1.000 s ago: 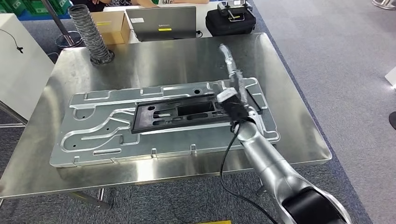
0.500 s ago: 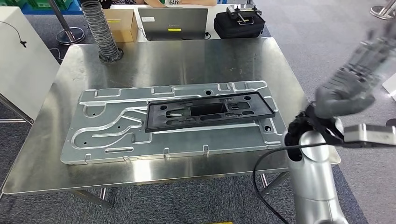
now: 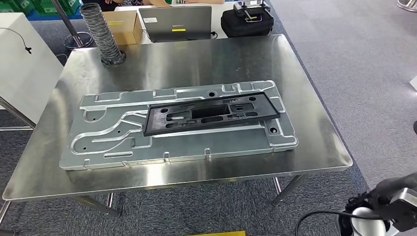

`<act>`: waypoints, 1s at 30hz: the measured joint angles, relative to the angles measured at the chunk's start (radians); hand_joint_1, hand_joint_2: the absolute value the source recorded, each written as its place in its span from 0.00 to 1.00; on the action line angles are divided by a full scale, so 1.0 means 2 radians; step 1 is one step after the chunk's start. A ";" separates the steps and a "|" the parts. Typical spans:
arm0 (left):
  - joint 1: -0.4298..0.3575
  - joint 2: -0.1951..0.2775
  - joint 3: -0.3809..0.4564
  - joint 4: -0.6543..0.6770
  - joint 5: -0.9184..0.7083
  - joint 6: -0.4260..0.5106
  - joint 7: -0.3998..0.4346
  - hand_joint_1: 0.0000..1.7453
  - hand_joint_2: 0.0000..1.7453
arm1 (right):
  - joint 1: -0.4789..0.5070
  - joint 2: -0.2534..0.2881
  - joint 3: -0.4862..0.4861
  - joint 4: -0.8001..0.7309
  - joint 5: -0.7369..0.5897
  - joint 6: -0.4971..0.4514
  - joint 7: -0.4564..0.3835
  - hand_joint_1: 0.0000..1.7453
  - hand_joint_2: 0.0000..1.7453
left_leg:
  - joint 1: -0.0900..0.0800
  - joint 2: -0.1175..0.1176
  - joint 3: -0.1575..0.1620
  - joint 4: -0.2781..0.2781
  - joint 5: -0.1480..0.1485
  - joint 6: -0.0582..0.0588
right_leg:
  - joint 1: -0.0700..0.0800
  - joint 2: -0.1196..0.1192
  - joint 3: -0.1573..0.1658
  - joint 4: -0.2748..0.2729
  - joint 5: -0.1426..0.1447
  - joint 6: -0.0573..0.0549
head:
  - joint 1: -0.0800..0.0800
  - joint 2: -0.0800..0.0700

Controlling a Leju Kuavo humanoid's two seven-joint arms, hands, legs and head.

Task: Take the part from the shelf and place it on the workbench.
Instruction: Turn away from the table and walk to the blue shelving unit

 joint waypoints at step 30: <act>-0.004 -0.003 -0.017 0.000 0.001 0.003 0.013 0.00 0.00 | -0.005 0.008 -0.258 0.582 0.378 0.001 0.037 0.00 0.00 | 0.000 0.005 -0.023 0.017 0.017 -0.003 | 0.004 0.000 0.030 -0.011 -0.018 -0.002 | -0.001 0.000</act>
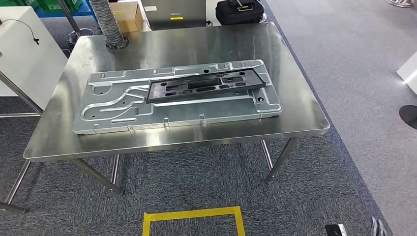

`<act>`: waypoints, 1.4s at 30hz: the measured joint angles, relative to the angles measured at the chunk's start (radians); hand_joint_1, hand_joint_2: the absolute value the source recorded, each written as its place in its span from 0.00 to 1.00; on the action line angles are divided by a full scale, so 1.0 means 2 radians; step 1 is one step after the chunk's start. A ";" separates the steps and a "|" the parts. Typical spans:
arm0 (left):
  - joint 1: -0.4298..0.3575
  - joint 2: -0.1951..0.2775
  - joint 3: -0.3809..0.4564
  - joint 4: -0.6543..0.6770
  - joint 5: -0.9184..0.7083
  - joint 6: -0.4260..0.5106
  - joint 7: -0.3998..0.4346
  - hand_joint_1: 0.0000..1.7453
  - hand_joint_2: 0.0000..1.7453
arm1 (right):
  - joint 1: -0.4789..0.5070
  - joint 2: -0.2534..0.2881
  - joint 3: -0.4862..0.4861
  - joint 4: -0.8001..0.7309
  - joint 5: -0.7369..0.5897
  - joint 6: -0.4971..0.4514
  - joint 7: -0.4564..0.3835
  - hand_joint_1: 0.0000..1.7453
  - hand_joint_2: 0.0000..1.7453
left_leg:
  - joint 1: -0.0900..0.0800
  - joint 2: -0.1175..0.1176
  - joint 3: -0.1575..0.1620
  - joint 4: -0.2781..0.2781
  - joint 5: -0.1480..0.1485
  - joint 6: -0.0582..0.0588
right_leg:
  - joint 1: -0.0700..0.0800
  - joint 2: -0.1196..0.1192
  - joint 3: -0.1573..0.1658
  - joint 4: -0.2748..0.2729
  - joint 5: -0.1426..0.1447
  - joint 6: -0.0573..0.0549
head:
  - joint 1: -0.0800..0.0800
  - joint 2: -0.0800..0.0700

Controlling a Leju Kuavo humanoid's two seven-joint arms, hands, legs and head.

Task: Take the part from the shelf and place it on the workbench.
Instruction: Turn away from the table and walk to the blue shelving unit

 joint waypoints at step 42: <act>-0.003 -0.011 -0.013 0.000 -0.001 0.001 0.013 0.00 0.00 | -0.040 0.054 -0.031 0.259 0.133 0.306 0.450 0.00 0.00 | -0.007 0.007 0.110 -0.176 0.044 0.036 | -0.003 0.004 -0.049 0.055 -0.024 0.025 | 0.000 0.000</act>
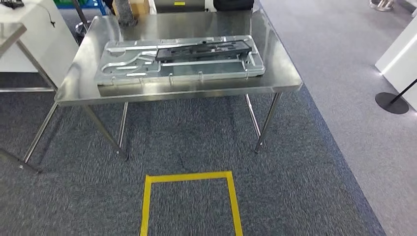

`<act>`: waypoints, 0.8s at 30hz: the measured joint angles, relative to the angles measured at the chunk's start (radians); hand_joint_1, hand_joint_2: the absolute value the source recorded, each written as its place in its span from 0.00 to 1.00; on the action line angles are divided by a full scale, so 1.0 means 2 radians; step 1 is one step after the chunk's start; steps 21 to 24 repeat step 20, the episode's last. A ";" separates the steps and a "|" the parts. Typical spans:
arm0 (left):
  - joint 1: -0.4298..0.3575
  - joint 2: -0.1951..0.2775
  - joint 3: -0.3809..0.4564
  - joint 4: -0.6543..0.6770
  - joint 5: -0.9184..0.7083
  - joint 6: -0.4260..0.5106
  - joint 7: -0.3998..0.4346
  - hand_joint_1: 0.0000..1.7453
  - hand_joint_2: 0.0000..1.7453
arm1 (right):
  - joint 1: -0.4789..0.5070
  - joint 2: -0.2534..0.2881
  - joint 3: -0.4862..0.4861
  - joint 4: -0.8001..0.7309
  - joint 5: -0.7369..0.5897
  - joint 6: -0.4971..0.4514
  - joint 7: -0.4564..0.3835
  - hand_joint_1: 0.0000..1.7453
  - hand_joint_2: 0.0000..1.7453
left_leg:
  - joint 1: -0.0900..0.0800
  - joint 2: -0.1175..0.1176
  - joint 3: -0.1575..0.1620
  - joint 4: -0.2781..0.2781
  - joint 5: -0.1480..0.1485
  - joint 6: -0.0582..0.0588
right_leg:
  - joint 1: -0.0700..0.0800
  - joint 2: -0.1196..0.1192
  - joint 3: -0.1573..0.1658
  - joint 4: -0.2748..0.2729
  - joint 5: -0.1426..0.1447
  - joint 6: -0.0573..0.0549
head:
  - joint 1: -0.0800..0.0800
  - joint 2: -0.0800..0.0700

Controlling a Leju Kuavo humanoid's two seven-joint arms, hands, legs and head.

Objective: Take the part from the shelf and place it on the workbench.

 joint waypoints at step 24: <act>0.002 -0.001 -0.009 0.000 0.001 -0.001 -0.003 0.00 0.00 | -0.005 -0.011 -0.025 -0.001 -0.011 -0.038 -0.057 0.00 0.00 | 0.007 -0.004 -0.111 0.178 -0.040 -0.036 | 0.001 -0.005 0.067 -0.062 0.013 -0.023 | 0.000 0.000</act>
